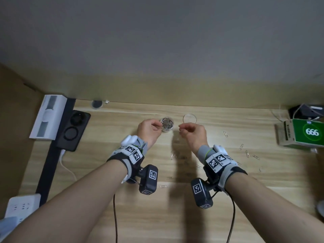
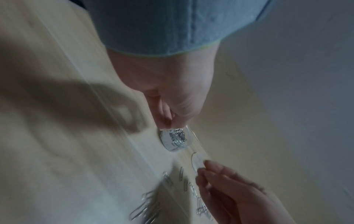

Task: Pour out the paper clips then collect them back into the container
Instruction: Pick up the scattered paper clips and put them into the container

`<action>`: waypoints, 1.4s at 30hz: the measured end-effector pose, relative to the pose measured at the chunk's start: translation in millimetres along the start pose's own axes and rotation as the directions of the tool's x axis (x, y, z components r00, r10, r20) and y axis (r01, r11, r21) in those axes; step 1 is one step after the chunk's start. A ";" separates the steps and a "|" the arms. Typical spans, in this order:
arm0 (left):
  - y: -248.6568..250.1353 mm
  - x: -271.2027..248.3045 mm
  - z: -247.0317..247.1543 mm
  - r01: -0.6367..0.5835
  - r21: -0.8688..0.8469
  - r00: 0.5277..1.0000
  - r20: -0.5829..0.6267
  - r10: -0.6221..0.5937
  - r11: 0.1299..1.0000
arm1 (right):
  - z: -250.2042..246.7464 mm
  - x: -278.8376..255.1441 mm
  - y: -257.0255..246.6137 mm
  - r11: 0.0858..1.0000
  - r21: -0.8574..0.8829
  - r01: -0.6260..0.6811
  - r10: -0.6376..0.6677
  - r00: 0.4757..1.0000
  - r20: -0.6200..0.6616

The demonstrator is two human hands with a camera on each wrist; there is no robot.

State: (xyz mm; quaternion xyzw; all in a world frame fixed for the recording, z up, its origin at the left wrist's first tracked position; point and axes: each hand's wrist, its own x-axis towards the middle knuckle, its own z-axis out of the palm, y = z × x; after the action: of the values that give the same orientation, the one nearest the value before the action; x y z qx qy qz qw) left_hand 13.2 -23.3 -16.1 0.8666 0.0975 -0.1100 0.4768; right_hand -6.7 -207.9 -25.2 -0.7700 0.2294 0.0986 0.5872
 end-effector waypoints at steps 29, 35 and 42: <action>-81.2 -168.1 35.2 -0.221 0.523 0.936 0.350 0.030 0.823 | -40.2 -157.5 126.3 0.793 -0.609 -0.006 -0.005 1.000 -0.016; -70.3 -164.3 37.5 -0.239 0.574 0.926 0.378 0.005 0.783 | -44.0 -154.3 123.9 0.866 -0.496 0.060 -0.040 0.998 0.050; -56.2 -146.0 41.1 -0.245 0.510 0.932 0.357 0.056 0.825 | -34.2 -144.7 120.1 0.870 -0.453 0.197 -0.034 0.939 0.342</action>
State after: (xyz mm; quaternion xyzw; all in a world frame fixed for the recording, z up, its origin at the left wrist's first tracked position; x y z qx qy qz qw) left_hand -145.9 -37.9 -41.4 0.9407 -0.0877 -0.2367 0.2265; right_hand -193.7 -230.6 -57.5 -0.8771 0.0514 0.2412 0.4122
